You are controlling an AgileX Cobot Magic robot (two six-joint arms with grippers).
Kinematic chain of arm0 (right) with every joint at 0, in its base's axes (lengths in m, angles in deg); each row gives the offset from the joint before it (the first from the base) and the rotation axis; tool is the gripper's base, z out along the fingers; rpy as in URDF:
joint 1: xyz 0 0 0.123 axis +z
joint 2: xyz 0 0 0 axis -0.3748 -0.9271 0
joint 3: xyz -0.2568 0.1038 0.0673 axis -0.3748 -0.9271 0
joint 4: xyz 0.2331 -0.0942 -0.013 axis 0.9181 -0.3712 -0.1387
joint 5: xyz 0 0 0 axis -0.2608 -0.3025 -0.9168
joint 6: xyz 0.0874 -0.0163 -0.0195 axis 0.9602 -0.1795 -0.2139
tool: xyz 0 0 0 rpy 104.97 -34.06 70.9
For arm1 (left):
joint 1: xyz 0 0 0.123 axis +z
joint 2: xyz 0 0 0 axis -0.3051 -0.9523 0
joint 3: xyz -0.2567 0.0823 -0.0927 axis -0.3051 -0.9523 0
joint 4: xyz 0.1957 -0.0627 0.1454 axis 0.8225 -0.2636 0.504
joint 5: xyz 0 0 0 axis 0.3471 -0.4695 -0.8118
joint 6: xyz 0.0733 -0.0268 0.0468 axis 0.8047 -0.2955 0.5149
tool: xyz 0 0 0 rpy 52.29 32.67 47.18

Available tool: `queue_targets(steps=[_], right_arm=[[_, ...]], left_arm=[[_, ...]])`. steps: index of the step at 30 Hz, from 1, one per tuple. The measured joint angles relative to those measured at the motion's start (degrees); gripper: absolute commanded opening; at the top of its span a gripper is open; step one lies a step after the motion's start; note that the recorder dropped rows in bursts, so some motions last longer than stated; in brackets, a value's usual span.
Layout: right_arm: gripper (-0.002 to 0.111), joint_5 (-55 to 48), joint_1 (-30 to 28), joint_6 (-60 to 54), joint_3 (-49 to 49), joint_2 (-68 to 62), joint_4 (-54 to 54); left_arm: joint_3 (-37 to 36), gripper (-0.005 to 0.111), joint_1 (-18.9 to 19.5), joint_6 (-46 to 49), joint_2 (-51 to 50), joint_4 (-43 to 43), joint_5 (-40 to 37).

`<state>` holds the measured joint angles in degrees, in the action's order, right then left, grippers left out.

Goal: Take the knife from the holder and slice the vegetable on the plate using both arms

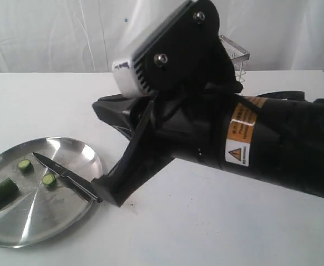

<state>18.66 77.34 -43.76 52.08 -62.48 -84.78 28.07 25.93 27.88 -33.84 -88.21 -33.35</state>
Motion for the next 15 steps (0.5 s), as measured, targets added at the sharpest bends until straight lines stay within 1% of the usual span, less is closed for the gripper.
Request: queue_targets(steps=[4, 7, 9, 13, 15], right_arm=[[0.000, 0.00, -4.74, -0.31, 0.00, -3.59, 5.84], [0.000, 0.00, -8.46, -0.31, 0.00, -5.70, 8.21], [0.000, 0.21, -10.53, -0.36, 0.00, -6.71, 9.11], [0.000, 2.28, -13.56, -0.46, 0.00, -7.20, 9.37], [0.000, 3.87, -14.62, -0.46, 0.00, -7.20, 9.48]], left_arm=[[-0.27, 0.000, 0.00, 0.13, 0.00, -0.11, 0.21], [-2.28, 0.000, 0.00, 0.13, 0.00, -0.22, 2.42], [-5.15, 0.000, 0.00, 0.13, 0.00, -0.25, 7.98], [-13.46, 0.000, 0.00, 0.13, 0.96, -0.13, 23.09], [-16.81, 0.000, 0.00, 0.13, 1.75, -0.13, 28.87]])
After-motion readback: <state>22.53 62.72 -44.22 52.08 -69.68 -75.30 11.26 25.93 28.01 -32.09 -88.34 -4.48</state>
